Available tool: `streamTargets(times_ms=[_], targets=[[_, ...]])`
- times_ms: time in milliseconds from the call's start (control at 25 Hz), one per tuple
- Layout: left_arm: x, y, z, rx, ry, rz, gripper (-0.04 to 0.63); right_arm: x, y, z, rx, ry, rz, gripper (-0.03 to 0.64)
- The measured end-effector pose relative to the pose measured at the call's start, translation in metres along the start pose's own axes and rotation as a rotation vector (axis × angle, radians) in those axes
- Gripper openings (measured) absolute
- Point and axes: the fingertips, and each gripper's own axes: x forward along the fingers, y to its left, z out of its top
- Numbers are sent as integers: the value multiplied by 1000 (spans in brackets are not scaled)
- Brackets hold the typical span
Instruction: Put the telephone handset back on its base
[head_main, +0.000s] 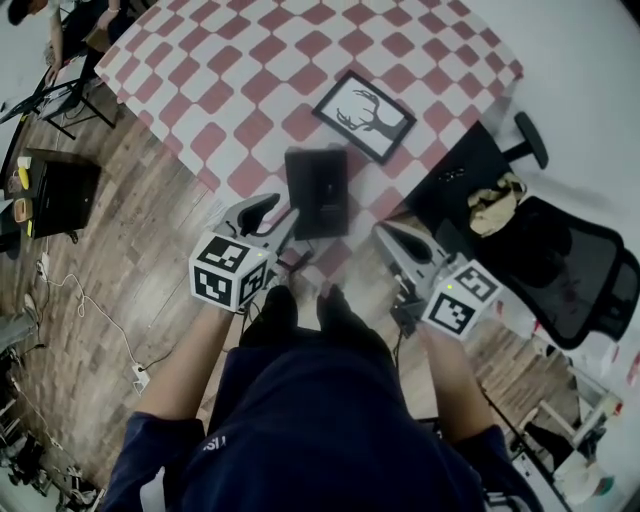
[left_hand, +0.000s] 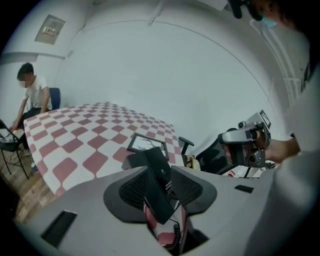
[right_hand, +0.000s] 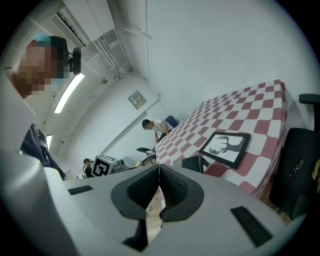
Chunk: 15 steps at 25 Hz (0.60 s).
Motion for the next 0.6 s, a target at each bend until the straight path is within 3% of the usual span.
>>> streamTargets(times_ms=[240, 600], targets=[[-29, -17, 31, 136, -86, -47, 95, 0, 25, 8, -42, -56, -15, 17], [-70, -31, 49, 209, -152, -109, 66, -3, 69, 14, -115, -138, -34, 17]])
